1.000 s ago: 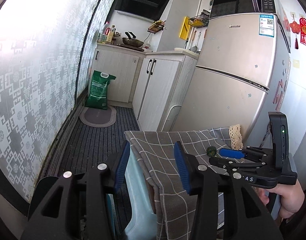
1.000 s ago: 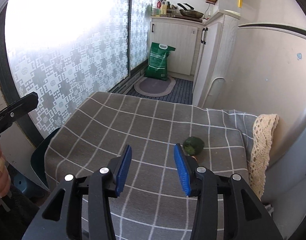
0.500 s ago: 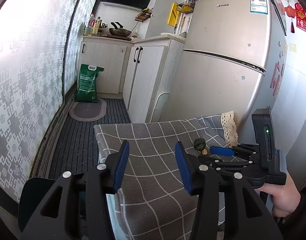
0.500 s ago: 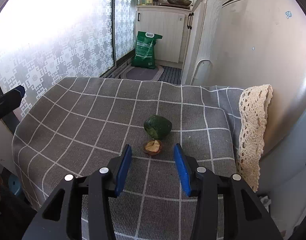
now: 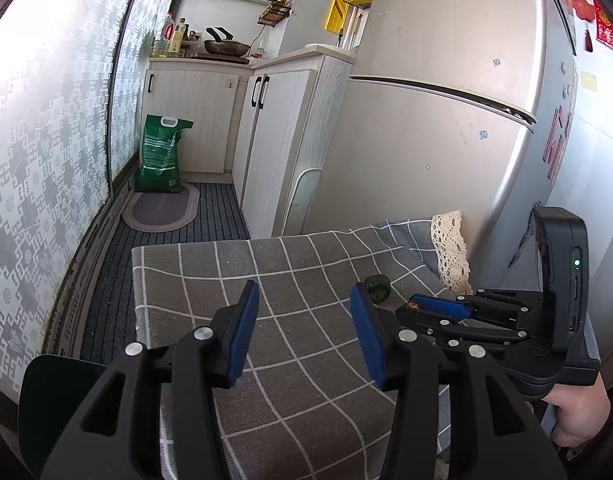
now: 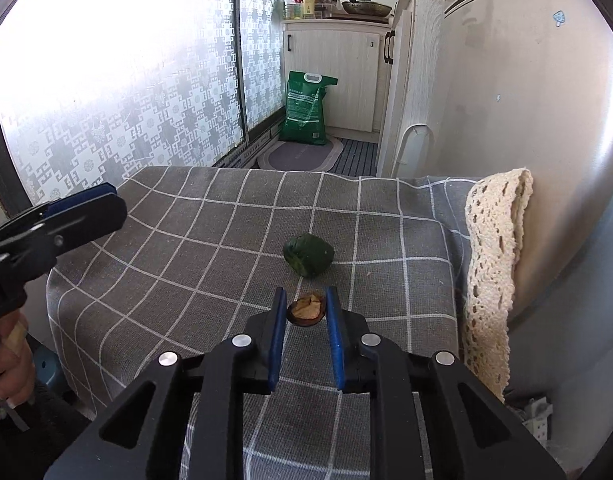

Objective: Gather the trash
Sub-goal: 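Grasp the green item with the left tool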

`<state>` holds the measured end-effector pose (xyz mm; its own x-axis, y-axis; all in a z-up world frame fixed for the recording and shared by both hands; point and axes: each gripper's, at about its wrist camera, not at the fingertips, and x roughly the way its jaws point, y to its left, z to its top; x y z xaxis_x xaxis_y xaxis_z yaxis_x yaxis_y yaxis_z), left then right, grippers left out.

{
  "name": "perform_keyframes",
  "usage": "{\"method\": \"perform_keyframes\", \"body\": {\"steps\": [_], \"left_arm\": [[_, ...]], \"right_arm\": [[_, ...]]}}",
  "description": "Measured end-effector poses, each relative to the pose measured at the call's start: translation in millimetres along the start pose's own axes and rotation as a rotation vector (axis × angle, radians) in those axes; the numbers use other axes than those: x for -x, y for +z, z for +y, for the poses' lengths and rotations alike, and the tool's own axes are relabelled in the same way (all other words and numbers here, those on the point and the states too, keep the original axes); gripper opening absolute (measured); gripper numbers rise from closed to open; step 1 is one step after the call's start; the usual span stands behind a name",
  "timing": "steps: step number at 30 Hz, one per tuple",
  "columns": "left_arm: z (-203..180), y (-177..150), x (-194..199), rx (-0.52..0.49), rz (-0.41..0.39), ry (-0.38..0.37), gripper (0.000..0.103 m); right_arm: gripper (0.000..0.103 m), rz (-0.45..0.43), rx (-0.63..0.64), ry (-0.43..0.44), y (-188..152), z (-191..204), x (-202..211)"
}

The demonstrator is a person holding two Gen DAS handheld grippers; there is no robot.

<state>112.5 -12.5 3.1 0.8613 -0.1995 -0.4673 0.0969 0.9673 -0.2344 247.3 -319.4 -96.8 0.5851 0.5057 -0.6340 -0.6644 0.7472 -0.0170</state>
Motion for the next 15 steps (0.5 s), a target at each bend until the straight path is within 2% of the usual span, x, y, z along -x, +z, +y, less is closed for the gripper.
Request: {"method": "perform_keyframes", "body": {"steps": [10,15], "left_arm": [[-41,-3,-36,-0.068,0.112,-0.038,0.051],[-59,-11,-61,-0.097,0.218,-0.020,0.053]], "right_arm": [[0.019,-0.054,-0.009,0.006,-11,-16,44],[0.019,-0.059,-0.023,0.016,-22,-28,56]]}}
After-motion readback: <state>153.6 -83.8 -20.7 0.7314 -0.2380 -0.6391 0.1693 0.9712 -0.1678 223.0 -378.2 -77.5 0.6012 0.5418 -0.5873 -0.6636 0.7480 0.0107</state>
